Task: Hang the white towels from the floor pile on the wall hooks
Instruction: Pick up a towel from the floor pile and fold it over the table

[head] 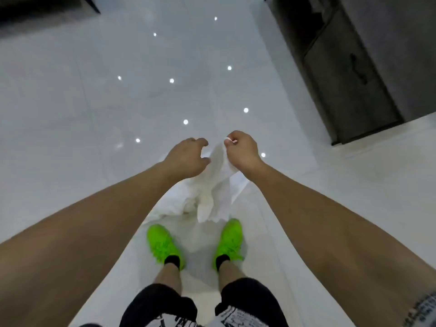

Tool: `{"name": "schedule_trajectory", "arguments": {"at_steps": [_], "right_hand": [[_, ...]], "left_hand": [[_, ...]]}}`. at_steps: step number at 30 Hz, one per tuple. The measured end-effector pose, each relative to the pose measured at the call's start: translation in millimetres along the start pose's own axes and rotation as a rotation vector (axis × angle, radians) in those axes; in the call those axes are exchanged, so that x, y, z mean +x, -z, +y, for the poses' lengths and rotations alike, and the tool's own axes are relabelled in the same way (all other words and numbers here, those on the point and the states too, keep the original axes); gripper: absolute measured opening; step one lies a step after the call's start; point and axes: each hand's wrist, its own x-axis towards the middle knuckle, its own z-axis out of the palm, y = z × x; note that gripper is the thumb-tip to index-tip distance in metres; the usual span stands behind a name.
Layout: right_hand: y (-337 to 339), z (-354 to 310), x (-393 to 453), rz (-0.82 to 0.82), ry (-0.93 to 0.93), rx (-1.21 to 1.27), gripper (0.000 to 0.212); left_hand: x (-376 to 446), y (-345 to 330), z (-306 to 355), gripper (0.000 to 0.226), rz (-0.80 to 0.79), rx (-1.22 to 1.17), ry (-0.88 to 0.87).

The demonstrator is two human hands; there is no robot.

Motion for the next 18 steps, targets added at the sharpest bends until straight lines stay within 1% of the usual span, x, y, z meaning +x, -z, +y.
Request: {"name": "schedule_trajectory", "arguments": {"at_steps": [2,4,6,8,9,11,13,14,16,18], "right_hand": [[60,-48,-8,-0.022,0.091,-0.012,0.016],[119,-87,-20,-0.008,0.170,-0.005,0.017],[177,-117,-37,0.029,0.234,0.017,0.020],[235,-139,-59,0.077,0.276,0.031,0.022],[263,-147,-70,0.108,0.300,0.043,0.024],[314,-158,-88,0.192,0.351,0.108,0.021],[356,-163,-104,0.295,0.387,0.248,0.016],[375,-164,-111,0.326,0.403,0.312,0.022],[408,-162,-120,0.322,0.409,0.389,0.034],[436,-157,-126,0.302,0.399,0.421,0.026]], "left_hand": [[-1,57,60,0.064,0.078,0.020,-0.102],[-7,102,120,0.064,0.136,0.007,-0.201],[-17,138,176,0.051,0.175,-0.022,-0.250],[-24,165,225,0.026,0.230,-0.054,-0.266],[-27,177,248,0.016,0.261,-0.047,-0.283],[-34,199,295,0.012,0.339,-0.028,-0.337],[-40,219,339,0.010,0.419,-0.107,-0.386],[-42,229,362,0.008,0.439,-0.165,-0.412],[-45,247,404,0.006,0.443,-0.236,-0.469],[-47,262,445,0.012,0.425,-0.251,-0.536]]}}
